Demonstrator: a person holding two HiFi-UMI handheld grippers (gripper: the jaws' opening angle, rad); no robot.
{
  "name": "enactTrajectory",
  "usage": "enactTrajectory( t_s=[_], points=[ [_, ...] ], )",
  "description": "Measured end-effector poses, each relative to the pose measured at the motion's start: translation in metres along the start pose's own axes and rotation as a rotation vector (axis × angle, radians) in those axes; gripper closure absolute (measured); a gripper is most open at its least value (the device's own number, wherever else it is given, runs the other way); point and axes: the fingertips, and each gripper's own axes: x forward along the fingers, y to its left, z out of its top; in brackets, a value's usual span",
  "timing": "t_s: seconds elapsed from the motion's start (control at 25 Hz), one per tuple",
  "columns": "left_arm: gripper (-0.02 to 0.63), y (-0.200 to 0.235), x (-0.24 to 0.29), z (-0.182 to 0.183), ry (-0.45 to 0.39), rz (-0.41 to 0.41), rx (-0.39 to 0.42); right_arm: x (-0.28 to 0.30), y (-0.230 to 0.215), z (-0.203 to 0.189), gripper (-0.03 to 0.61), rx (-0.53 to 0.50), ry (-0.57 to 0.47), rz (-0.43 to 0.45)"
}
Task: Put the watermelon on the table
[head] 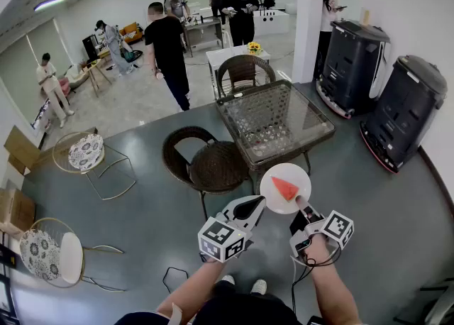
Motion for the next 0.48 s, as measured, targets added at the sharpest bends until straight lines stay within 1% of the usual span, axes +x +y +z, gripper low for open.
enactTrajectory(
  t_s=[0.48],
  points=[
    [0.609,-0.0013,0.0019,-0.0030,0.012,0.006,-0.005,0.0002,-0.0044,0.0026,0.565,0.040,-0.011,0.007]
  ],
)
